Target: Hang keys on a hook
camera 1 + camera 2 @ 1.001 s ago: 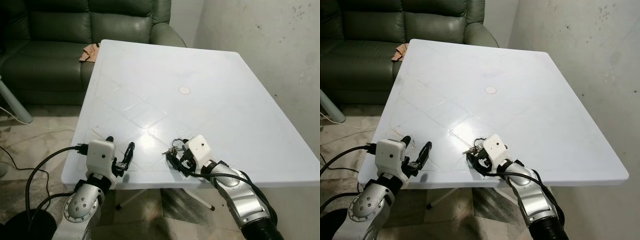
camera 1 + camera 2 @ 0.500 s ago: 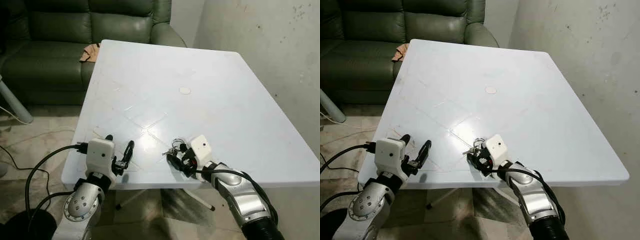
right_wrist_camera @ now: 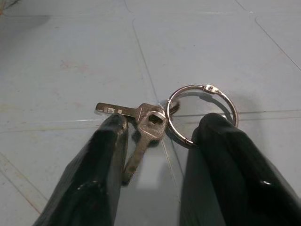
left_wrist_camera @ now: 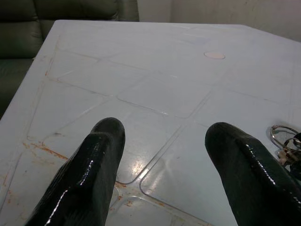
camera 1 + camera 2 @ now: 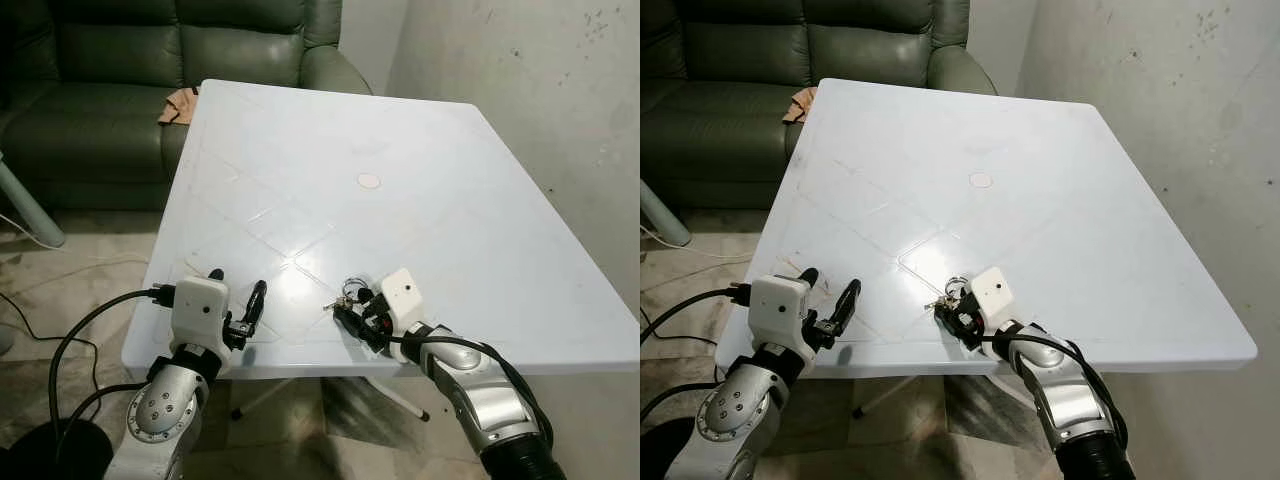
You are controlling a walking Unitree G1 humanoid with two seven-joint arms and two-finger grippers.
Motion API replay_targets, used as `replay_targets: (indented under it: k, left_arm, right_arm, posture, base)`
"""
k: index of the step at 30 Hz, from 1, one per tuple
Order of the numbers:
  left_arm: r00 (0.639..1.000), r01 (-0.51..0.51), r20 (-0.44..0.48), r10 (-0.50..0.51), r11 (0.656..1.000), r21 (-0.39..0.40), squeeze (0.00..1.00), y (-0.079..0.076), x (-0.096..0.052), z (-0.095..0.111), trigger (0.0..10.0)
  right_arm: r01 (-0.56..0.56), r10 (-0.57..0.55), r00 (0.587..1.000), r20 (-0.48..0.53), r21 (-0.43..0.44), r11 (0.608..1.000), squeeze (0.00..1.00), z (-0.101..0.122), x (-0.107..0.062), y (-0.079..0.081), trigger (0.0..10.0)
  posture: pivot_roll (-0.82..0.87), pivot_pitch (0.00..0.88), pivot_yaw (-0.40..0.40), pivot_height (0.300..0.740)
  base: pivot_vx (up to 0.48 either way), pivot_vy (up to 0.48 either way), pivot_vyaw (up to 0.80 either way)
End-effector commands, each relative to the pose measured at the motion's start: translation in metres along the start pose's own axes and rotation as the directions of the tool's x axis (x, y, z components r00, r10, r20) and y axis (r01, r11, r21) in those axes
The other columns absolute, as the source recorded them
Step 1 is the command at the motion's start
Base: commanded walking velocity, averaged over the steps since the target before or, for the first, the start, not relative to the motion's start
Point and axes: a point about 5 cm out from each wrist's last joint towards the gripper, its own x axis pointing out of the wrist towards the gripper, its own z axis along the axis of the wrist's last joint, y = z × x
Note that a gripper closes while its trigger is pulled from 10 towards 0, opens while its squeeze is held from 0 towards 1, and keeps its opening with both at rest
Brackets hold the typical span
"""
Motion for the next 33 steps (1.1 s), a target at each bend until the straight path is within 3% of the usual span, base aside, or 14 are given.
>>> replay_targets:
  k: [1, 7, 8, 9, 10, 18, 19, 25, 26, 27, 33]
  left_arm:
    - [1.0, 0.004, 0.0, -0.004, 1.0, 0.004, 0.0, -0.001, 0.001, 0.001, 10.0]
    - [1.0, -0.001, 0.002, 0.001, 1.0, 0.006, 0.0, -0.001, 0.0, 0.001, 10.0]
    - [1.0, -0.001, 0.003, 0.001, 1.0, 0.006, 0.0, -0.001, 0.001, 0.001, 10.0]
    - [1.0, -0.001, 0.003, 0.001, 1.0, 0.007, 0.0, -0.001, 0.001, 0.001, 10.0]
    - [1.0, -0.001, 0.004, 0.001, 1.0, 0.005, 0.0, -0.001, 0.001, 0.002, 10.0]
    - [1.0, -0.002, 0.005, 0.002, 1.0, 0.007, 0.0, -0.001, 0.002, 0.002, 10.0]
    - [1.0, -0.003, 0.005, 0.003, 1.0, 0.008, 0.0, -0.001, 0.002, 0.002, 10.0]
    - [1.0, -0.005, 0.005, 0.005, 1.0, 0.008, 0.0, 0.0, 0.002, 0.002, 10.0]
    - [1.0, -0.006, 0.005, 0.006, 1.0, 0.008, 0.0, 0.0, 0.002, 0.002, 10.0]
    - [1.0, -0.007, 0.005, 0.007, 1.0, 0.007, 0.0, 0.0, 0.002, 0.002, 10.0]
    - [1.0, -0.011, 0.004, 0.011, 1.0, 0.009, 0.0, 0.0, 0.002, 0.002, 10.0]
  right_arm:
    - [0.003, -0.003, 0.999, -0.037, 0.02, 1.0, 0.0, -0.007, -0.003, -0.001, 0.0]
    - [0.01, -0.009, 0.999, -0.034, 0.023, 1.0, 0.0, -0.006, -0.002, -0.002, 0.0]
    - [0.014, -0.013, 0.999, -0.041, 0.011, 1.0, 0.0, -0.006, -0.002, -0.002, 4.0]
    - [0.018, -0.018, 0.999, -0.052, 0.004, 1.0, 0.0, -0.007, -0.001, -0.003, 9.3]
    - [0.014, -0.013, 0.998, -0.062, 0.007, 1.0, 0.0, -0.008, -0.001, -0.003, 10.0]
    - [0.008, -0.008, 1.0, -0.004, 0.037, 0.999, 0.0, -0.003, -0.002, -0.006, 10.0]
    - [0.002, -0.003, 1.0, 0.026, 0.048, 0.999, 1.0, 0.0, -0.003, -0.008, 10.0]
    - [-0.004, -0.001, 0.997, 0.074, 0.057, 0.998, 1.0, 0.007, -0.004, -0.011, 10.0]
    - [-0.002, -0.002, 0.997, 0.08, 0.056, 0.998, 0.59, 0.008, -0.004, -0.011, 10.0]
    - [0.001, -0.005, 0.996, 0.087, 0.046, 0.999, 0.0, 0.009, -0.004, -0.011, 10.0]
    - [0.015, -0.02, 0.997, 0.078, 0.065, 0.998, 0.0, 0.01, -0.001, -0.008, 10.0]
  posture:
    - [-0.05, 0.085, -0.115, 0.74]
    - [-0.04, 0.078, -0.118, 0.74]
    - [-0.04, 0.077, -0.119, 0.74]
    - [-0.04, 0.076, -0.119, 0.74]
    - [-0.04, 0.075, -0.118, 0.74]
    - [-0.04, 0.073, -0.118, 0.74]
    - [-0.05, 0.073, -0.117, 0.74]
    - [-0.05, 0.077, -0.116, 0.74]
    - [-0.05, 0.077, -0.116, 0.74]
    - [-0.05, 0.079, -0.117, 0.74]
    - [-0.04, 0.082, -0.117, 0.74]
  base:
    - [0.0, 0.0, 0.0]
    - [0.0, 0.0, 0.0]
    - [0.0, 0.0, 0.0]
    - [0.0, 0.0, 0.0]
    - [0.0, 0.0, 0.0]
    - [0.0, 0.0, 0.0]
    - [0.0, 0.0, 0.0]
    - [0.0, 0.0, 0.0]
    - [0.0, 0.0, 0.0]
    - [0.0, 0.0, 0.0]
    - [0.0, 0.0, 0.0]
